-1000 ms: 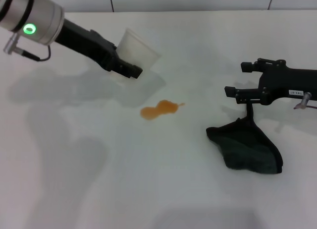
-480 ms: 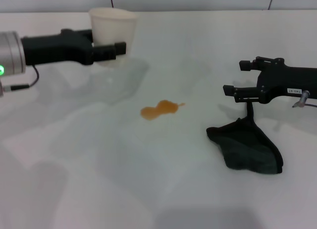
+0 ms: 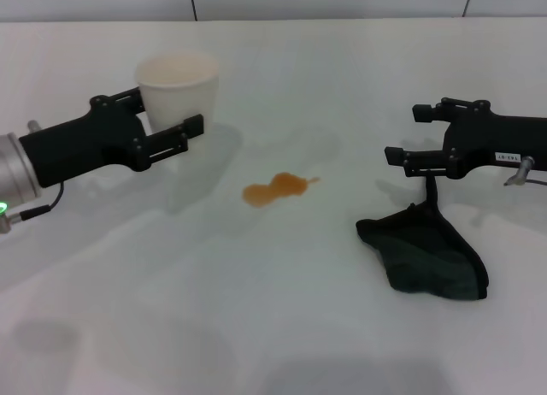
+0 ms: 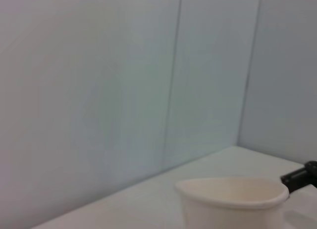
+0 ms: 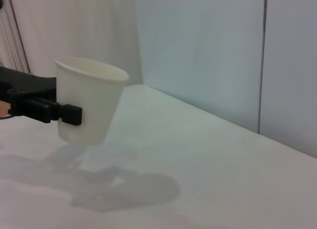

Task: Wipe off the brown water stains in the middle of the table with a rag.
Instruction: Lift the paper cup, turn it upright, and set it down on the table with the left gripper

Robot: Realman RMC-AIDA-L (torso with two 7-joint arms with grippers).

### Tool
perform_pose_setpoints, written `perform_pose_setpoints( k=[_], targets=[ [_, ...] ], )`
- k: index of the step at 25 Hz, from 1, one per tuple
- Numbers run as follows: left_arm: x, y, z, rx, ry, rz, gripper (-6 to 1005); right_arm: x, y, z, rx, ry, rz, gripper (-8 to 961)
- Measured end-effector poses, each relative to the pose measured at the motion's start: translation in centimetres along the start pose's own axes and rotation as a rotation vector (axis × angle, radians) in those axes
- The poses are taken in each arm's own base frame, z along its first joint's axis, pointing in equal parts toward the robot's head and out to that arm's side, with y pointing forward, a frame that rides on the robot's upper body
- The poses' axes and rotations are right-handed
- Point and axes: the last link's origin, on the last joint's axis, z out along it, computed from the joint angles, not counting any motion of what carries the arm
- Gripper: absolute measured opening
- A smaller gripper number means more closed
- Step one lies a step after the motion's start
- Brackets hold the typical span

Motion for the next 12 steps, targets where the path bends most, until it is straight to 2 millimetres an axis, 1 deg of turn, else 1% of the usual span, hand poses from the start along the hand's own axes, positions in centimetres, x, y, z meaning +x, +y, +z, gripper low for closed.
perform_pose_setpoints(
  k=[8, 12],
  targets=[
    [-2.3, 0.5, -2.1, 0.134, 0.104, 0.029, 645, 0.0, 0.0, 0.0, 0.002, -0.004, 0.005, 869],
    [-3.6, 0.6, -2.5, 0.193, 0.1, -0.007, 645, -0.1, 0.0, 0.0, 0.001, -0.005, 0.003, 869]
  ],
)
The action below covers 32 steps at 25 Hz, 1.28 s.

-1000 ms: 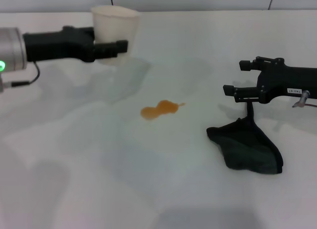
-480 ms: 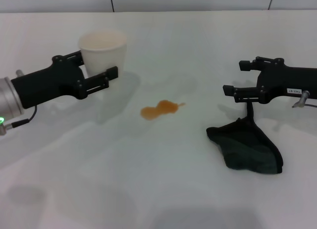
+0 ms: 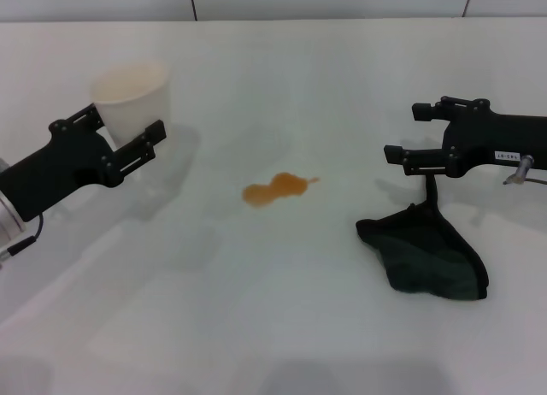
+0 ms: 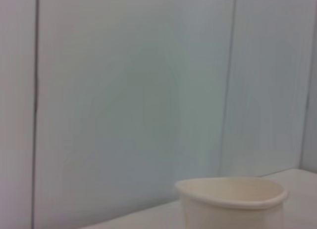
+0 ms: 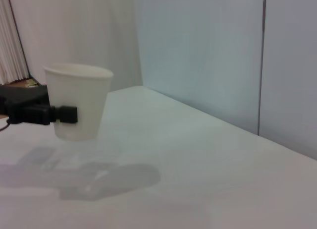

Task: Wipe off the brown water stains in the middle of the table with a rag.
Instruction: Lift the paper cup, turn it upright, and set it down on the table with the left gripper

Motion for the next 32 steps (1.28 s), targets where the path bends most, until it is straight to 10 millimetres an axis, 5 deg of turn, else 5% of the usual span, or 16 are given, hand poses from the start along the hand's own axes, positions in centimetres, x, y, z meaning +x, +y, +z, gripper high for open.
perform_pose_setpoints(
  k=[21, 32],
  targets=[
    [-1.9, 0.2, 4.1, 0.005, -0.182, 0.001, 645, -0.1, -0.1, 0.1, 0.003, 0.0, -0.002, 869],
    [-2.7, 0.7, 3.8, -0.004, -0.198, 0.055, 645, 0.0, -0.1, 0.0, 0.005, 0.0, -0.001, 869]
  ],
)
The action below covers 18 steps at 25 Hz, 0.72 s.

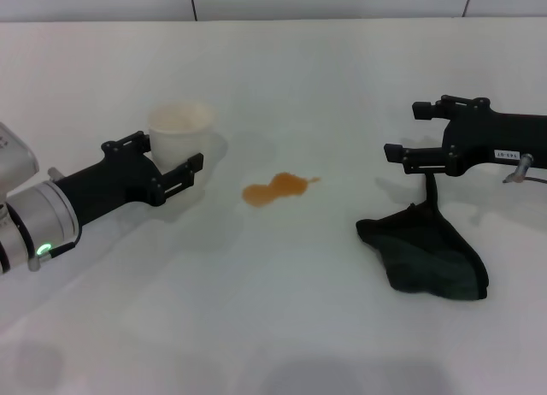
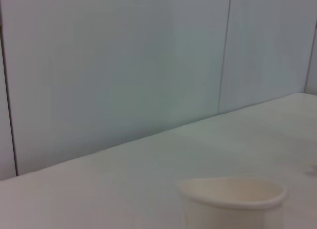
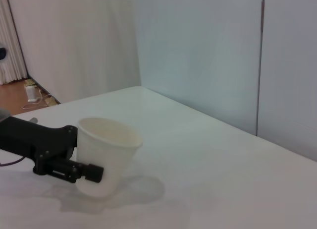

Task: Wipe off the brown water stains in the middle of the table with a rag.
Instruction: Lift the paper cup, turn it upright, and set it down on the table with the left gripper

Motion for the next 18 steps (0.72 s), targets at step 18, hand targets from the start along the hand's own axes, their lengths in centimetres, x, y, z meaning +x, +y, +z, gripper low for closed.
perform_pose_setpoints(
  k=[18],
  targets=[
    [-1.12, 0.66, -0.1, -0.022, -0.05, 0.003, 646, 0.14, 0.02, -0.07, 0.001, 0.002, 0.002, 870]
  ],
)
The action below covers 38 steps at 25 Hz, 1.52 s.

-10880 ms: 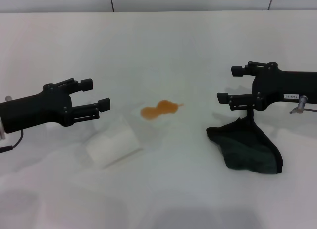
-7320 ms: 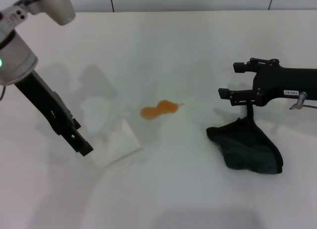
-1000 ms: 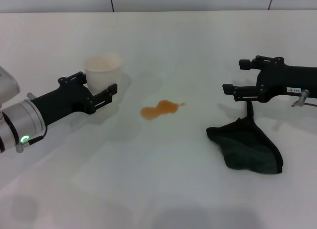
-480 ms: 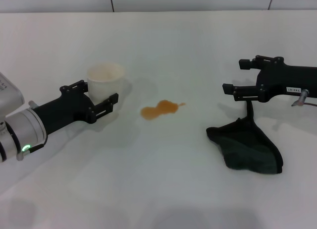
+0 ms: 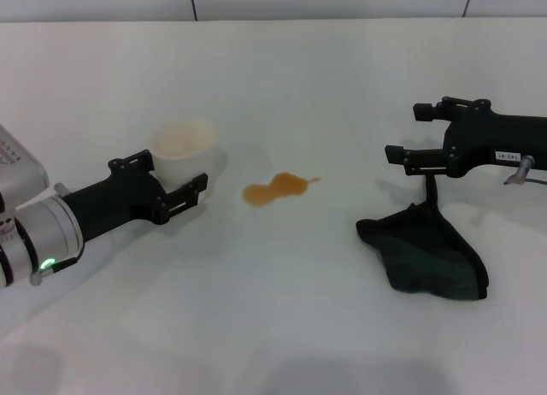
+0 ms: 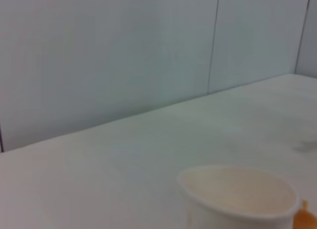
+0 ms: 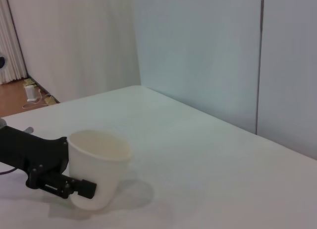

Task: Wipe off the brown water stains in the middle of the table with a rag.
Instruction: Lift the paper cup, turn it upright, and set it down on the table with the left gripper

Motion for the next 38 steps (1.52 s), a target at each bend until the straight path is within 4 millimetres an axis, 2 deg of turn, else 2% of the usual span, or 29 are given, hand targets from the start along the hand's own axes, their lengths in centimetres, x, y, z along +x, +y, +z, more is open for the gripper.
perform_pose_setpoints(
  k=[13, 19, 25, 30, 38],
  targets=[
    [-0.9, 0.2, -1.2, -0.007, -0.012, -0.051, 646, -0.1, 0.0, 0.0, -0.004, -0.002, -0.002, 869],
    [-0.9, -0.4, -1.6, 0.006, -0.024, -0.073, 646, -0.3, 0.0, 0.0, -0.006, -0.004, -0.008, 870],
    [-0.8, -0.5, -1.6, 0.005, -0.024, -0.075, 795, -0.2, 0.0, -0.1, -0.005, -0.005, -0.008, 870],
    [-0.7, -0.4, -1.4, -0.006, -0.027, -0.073, 871, -0.2, 0.0, -0.1, -0.004, -0.004, -0.007, 870],
    [-0.6, -0.5, -1.9, -0.054, -0.076, -0.101, 870, -0.3, 0.0, -0.1, -0.006, -0.005, -0.009, 869]
  ],
)
